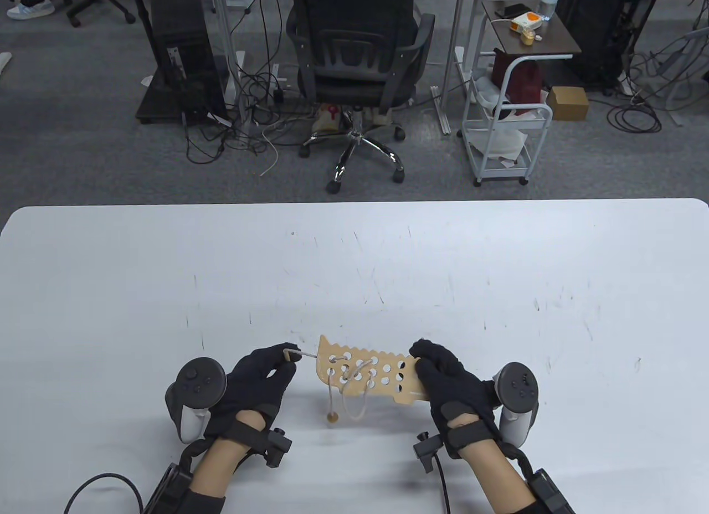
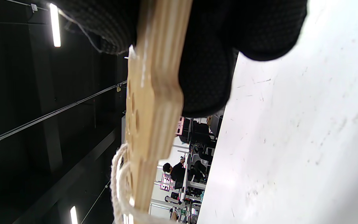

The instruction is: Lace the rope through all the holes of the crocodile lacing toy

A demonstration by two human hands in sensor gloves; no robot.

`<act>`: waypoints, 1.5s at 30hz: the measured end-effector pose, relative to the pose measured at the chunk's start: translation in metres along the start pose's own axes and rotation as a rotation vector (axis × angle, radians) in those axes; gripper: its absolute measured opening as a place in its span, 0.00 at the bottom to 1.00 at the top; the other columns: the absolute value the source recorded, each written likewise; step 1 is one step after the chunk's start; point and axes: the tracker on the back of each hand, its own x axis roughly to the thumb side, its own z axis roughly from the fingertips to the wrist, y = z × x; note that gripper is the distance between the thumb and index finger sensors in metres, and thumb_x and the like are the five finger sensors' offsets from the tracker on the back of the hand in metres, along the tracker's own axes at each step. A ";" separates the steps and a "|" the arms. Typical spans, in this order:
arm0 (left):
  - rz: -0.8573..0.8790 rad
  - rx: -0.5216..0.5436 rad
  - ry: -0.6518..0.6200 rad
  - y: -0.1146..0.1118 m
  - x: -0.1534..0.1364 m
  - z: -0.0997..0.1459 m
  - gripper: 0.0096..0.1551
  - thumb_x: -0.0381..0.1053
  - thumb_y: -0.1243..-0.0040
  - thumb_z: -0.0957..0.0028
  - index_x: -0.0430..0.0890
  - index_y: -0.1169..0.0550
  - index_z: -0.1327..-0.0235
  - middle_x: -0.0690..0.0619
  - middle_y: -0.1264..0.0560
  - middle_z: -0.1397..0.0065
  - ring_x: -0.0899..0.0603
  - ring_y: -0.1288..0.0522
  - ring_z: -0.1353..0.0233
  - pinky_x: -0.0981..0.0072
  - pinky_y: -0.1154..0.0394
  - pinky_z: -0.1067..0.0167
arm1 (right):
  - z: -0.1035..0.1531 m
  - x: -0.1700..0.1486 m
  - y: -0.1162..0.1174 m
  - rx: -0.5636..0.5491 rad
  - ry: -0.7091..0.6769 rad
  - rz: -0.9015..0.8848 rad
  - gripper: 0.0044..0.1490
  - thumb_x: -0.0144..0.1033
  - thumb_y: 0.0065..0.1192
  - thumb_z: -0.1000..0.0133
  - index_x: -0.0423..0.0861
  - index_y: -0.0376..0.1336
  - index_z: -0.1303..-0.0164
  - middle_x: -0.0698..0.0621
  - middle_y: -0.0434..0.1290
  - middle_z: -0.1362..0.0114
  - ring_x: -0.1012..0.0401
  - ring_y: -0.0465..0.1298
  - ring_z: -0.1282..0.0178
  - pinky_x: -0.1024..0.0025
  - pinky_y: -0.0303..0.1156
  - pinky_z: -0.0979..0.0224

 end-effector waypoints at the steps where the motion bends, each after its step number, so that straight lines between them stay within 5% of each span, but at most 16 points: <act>1: 0.005 0.008 0.000 0.002 0.000 0.000 0.25 0.57 0.35 0.54 0.65 0.19 0.41 0.53 0.21 0.36 0.39 0.27 0.29 0.37 0.42 0.25 | 0.000 -0.001 -0.001 -0.004 0.001 0.001 0.30 0.39 0.62 0.46 0.43 0.63 0.34 0.46 0.80 0.43 0.54 0.85 0.56 0.54 0.74 0.45; 45: 0.205 0.335 0.064 0.074 -0.022 0.006 0.25 0.58 0.39 0.52 0.66 0.22 0.39 0.56 0.22 0.35 0.41 0.27 0.28 0.37 0.42 0.25 | -0.017 -0.023 -0.046 -0.220 0.125 0.111 0.29 0.38 0.63 0.46 0.43 0.63 0.34 0.46 0.80 0.43 0.53 0.85 0.56 0.53 0.74 0.44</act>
